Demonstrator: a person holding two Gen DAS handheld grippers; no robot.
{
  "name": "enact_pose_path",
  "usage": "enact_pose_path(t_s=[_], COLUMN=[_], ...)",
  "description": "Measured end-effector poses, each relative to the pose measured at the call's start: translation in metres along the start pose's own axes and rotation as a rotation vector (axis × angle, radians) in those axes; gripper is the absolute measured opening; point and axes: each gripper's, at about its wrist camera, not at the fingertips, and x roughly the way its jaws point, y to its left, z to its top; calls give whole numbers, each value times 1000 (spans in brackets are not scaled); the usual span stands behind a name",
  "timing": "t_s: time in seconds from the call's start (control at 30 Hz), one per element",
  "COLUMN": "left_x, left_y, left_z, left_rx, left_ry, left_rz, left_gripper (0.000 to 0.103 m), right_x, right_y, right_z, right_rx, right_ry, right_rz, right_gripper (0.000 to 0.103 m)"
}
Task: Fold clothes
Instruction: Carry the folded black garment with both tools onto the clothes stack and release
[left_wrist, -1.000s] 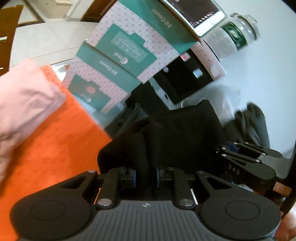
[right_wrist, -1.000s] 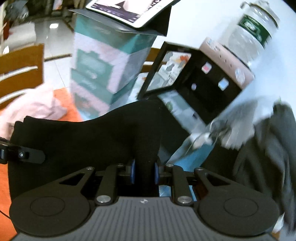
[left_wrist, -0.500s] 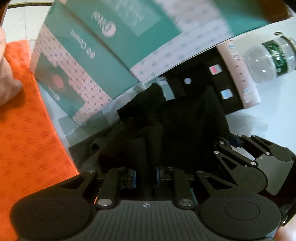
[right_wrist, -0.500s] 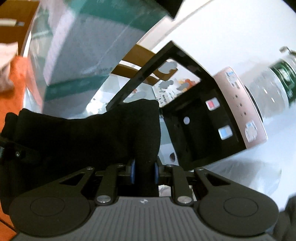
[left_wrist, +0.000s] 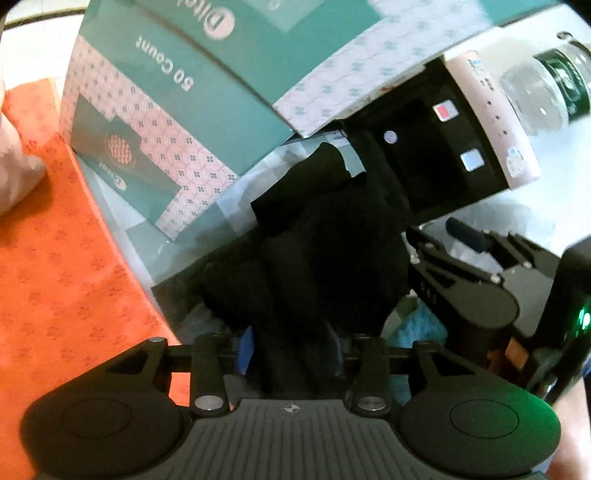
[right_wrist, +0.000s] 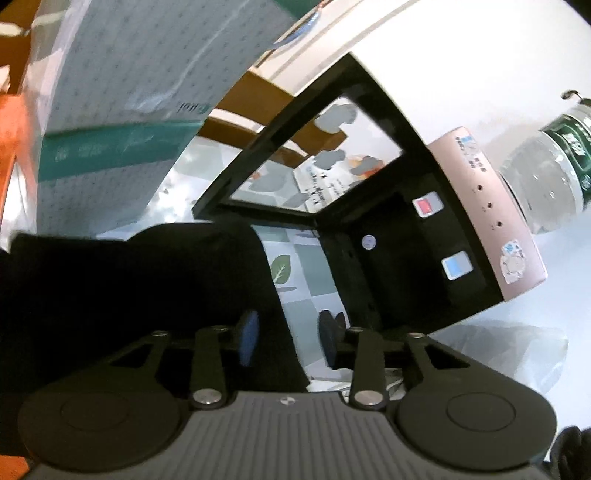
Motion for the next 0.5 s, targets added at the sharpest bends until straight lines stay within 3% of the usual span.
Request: enact_pose_path(t_s=[0.27, 0.5], left_x=[-47, -91], left_y=[-10, -16], left_z=[-11, -15], left_rx=[160, 255], left_ry=[10, 21], left_rz=[-1, 6], left_gripper=[52, 58], right_x=[-51, -109], right_y=[-14, -11], right_z=[0, -6], right_rx=[200, 312], right_ry=[29, 57], right_rz=[73, 73], right_gripper=[48, 48])
